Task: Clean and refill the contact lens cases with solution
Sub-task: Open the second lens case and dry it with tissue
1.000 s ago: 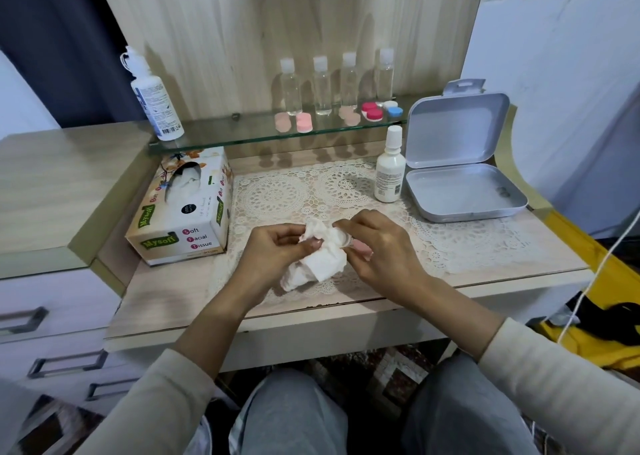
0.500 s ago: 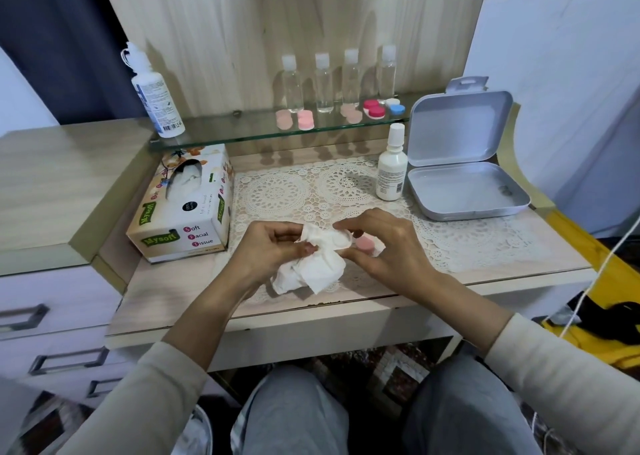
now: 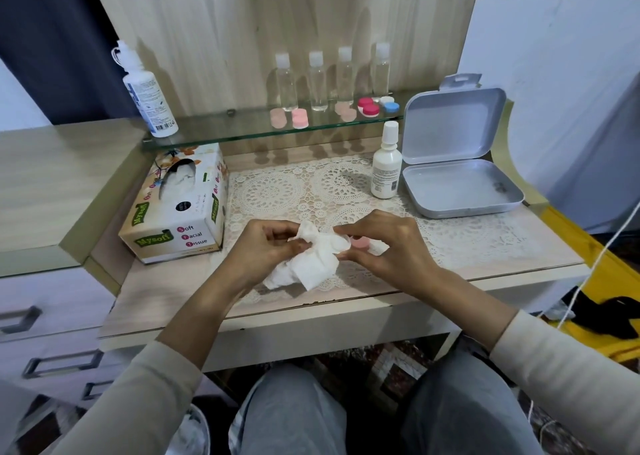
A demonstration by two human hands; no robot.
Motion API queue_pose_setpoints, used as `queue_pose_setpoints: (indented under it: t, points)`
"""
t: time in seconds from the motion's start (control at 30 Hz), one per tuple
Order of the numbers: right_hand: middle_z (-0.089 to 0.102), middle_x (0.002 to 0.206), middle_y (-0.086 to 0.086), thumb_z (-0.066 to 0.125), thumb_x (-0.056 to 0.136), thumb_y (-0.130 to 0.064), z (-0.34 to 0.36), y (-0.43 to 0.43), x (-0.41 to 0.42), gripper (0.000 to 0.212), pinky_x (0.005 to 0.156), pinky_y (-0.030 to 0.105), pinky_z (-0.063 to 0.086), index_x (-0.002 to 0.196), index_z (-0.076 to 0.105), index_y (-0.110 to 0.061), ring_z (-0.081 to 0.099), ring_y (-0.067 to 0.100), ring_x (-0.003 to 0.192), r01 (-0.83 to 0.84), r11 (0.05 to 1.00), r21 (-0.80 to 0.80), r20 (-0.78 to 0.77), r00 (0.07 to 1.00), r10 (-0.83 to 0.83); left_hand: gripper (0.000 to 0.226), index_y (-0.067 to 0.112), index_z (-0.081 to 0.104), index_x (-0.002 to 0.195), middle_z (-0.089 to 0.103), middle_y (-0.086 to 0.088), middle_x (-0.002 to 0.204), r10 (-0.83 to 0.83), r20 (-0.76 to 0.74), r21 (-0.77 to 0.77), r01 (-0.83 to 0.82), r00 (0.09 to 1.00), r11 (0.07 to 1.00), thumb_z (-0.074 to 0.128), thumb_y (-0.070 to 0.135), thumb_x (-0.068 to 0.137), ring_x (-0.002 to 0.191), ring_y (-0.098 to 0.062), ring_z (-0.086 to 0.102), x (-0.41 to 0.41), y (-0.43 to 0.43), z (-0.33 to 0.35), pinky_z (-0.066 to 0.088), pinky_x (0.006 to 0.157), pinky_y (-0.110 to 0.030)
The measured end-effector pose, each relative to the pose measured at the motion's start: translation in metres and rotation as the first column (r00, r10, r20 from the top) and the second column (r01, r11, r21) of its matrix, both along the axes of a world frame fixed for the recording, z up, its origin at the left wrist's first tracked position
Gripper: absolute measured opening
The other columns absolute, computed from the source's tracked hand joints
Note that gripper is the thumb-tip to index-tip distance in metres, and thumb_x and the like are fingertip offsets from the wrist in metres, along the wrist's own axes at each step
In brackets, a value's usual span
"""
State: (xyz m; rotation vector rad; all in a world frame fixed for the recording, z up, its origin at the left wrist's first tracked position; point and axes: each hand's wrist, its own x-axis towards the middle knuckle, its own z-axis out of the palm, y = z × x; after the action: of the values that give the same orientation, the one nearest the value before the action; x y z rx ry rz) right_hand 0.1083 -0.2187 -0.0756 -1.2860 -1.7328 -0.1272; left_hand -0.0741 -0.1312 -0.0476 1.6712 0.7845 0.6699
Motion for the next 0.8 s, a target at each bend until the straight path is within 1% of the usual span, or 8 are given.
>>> queue_pose_setpoints:
  t: [0.1, 0.17, 0.23, 0.33, 0.43, 0.53, 0.63, 0.8]
  points:
    - [0.07, 0.075, 0.004, 0.077, 0.066, -0.023, -0.0005, -0.0003, 0.0008, 0.032, 0.066, 0.015, 0.044, 0.094, 0.073, -0.008, 0.056, 0.007, 0.07, 0.003, 1.0, 0.015, 0.004, 1.0, -0.003, 0.029, 0.013, 0.067, 0.083, 0.072, 0.01, 0.071, -0.013, -0.001, -0.023, 0.013, 1.0, 1.0, 0.069, -0.012, 0.069, 0.071, -0.002, 0.067, 0.0, 0.0007, -0.0005, 0.051, 0.062, -0.014]
    - [0.069, 0.075, 0.004, 0.076, 0.068, -0.025, -0.0012, 0.0, 0.0005, 0.032, 0.066, 0.015, 0.043, 0.094, 0.073, -0.008, 0.056, 0.008, 0.071, -0.001, 1.0, 0.03, 0.02, 1.0, 0.001, 0.027, 0.014, 0.068, 0.079, 0.072, 0.008, 0.069, 0.021, 0.007, -0.019, -0.021, 1.0, 1.0, 0.073, -0.009, 0.065, 0.067, -0.003, 0.066, 0.0026, -0.0011, -0.0005, 0.051, 0.06, -0.014]
    - [0.069, 0.075, 0.003, 0.073, 0.07, -0.028, -0.0026, 0.0002, 0.0002, 0.032, 0.064, 0.017, 0.044, 0.095, 0.073, -0.008, 0.056, 0.009, 0.071, 0.01, 0.999, 0.037, 0.062, 0.998, -0.012, 0.022, 0.014, 0.068, 0.072, 0.07, 0.009, 0.063, 0.056, 0.026, -0.024, -0.056, 0.998, 0.998, 0.074, -0.006, 0.067, 0.06, 0.0, 0.064, 0.004, -0.002, -0.0006, 0.048, 0.054, -0.012]
    - [0.069, 0.076, 0.002, 0.074, 0.069, -0.027, -0.0047, 0.0002, 0.002, 0.031, 0.062, 0.023, 0.046, 0.096, 0.073, -0.011, 0.057, 0.011, 0.071, 0.031, 0.999, 0.038, 0.086, 0.996, -0.034, 0.021, 0.015, 0.07, 0.075, 0.071, 0.008, 0.067, 0.02, 0.023, -0.037, -0.019, 1.0, 0.999, 0.068, -0.006, 0.073, 0.064, -0.001, 0.065, 0.0028, -0.0012, -0.0003, 0.048, 0.056, -0.013]
    - [0.069, 0.077, 0.001, 0.069, 0.072, -0.033, -0.0045, -0.0011, 0.0029, 0.032, 0.061, 0.028, 0.048, 0.096, 0.073, -0.012, 0.06, 0.014, 0.07, 0.031, 0.999, 0.044, 0.078, 0.996, -0.035, 0.026, 0.012, 0.069, 0.08, 0.071, 0.009, 0.069, -0.003, 0.005, -0.065, 0.004, 1.0, 0.998, 0.065, -0.012, 0.073, 0.066, -0.002, 0.066, -0.0004, 0.0015, -0.002, 0.05, 0.058, -0.013]
    - [0.07, 0.078, 0.002, 0.067, 0.074, -0.034, -0.0026, -0.0017, -0.0004, 0.032, 0.058, 0.032, 0.052, 0.096, 0.073, -0.012, 0.064, 0.017, 0.07, 0.027, 0.998, 0.049, 0.068, 0.997, -0.03, 0.027, 0.007, 0.069, 0.086, 0.073, 0.003, 0.072, 0.014, 0.007, -0.085, -0.014, 1.0, 0.996, 0.071, -0.012, 0.066, 0.069, -0.008, 0.068, -0.0004, 0.0017, -0.0043, 0.054, 0.063, -0.018]
    - [0.07, 0.078, 0.002, 0.074, 0.07, -0.027, 0.0, -0.0013, -0.0043, 0.029, 0.056, 0.032, 0.054, 0.095, 0.073, -0.011, 0.065, 0.018, 0.069, 0.033, 0.998, 0.046, 0.07, 0.997, -0.036, 0.022, 0.01, 0.069, 0.076, 0.071, 0.004, 0.065, 0.073, 0.044, -0.113, -0.068, 0.996, 0.991, 0.072, -0.01, 0.067, 0.062, -0.005, 0.066, 0.0011, 0.0006, -0.0056, 0.051, 0.055, -0.014]
    - [0.07, 0.085, 0.002, 0.073, 0.072, -0.024, 0.0016, -0.0019, -0.0061, 0.031, 0.062, 0.029, 0.052, 0.1, 0.072, -0.01, 0.06, 0.008, 0.068, 0.016, 1.0, -0.024, -0.031, 0.999, -0.017, 0.024, 0.01, 0.068, 0.083, 0.073, 0.003, 0.074, 0.016, 0.089, -0.135, -0.004, 0.996, 0.991, 0.063, -0.012, 0.074, 0.07, -0.007, 0.067, -0.0023, 0.0021, -0.0068, 0.052, 0.061, -0.017]
